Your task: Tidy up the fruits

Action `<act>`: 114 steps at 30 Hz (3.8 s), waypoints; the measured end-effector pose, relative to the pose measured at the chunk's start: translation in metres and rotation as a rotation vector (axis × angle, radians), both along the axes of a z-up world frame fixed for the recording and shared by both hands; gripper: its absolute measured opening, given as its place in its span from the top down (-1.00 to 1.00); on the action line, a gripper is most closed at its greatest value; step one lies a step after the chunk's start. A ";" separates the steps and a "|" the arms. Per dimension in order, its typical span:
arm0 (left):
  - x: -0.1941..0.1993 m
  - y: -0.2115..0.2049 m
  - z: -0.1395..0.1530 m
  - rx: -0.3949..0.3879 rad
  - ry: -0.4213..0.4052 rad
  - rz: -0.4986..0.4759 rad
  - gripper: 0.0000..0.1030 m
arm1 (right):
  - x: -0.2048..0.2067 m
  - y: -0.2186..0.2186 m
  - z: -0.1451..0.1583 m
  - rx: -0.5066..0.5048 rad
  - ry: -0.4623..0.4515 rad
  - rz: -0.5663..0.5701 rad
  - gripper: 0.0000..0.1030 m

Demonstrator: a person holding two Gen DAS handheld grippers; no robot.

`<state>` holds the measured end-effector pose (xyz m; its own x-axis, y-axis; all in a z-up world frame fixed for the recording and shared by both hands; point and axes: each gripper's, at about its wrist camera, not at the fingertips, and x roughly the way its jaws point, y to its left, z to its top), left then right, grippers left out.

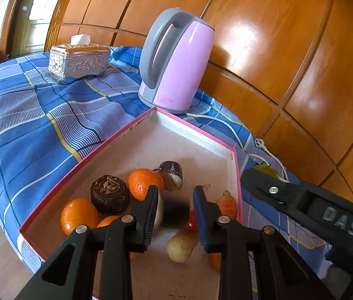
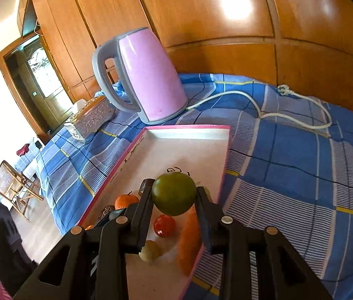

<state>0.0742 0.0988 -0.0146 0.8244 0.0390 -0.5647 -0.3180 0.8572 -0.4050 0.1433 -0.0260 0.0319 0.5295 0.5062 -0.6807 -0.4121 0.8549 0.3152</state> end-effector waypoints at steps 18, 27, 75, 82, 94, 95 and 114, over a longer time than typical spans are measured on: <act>-0.002 -0.011 0.005 0.080 -0.007 0.007 0.11 | -0.009 -0.028 -0.011 0.059 0.039 -0.100 0.25; -0.009 -0.017 0.009 0.119 -0.018 0.002 0.07 | -0.029 -0.049 -0.012 0.001 0.015 -0.166 0.26; -0.130 -0.020 0.059 0.325 -0.020 -0.029 -0.71 | -0.129 -0.037 0.015 -0.205 -0.170 -0.148 0.10; -0.134 -0.022 0.064 0.326 -0.032 -0.028 -0.74 | -0.133 -0.038 0.019 -0.192 -0.174 -0.160 0.10; -0.135 -0.017 0.065 0.311 -0.027 -0.005 -0.82 | -0.135 -0.034 0.023 -0.198 -0.183 -0.160 0.09; -0.135 -0.017 0.064 0.309 -0.026 -0.004 -0.83 | -0.135 -0.033 0.023 -0.200 -0.184 -0.160 0.09; -0.133 -0.015 0.061 0.315 -0.016 0.000 -0.88 | -0.133 -0.033 0.015 -0.199 -0.166 -0.158 0.09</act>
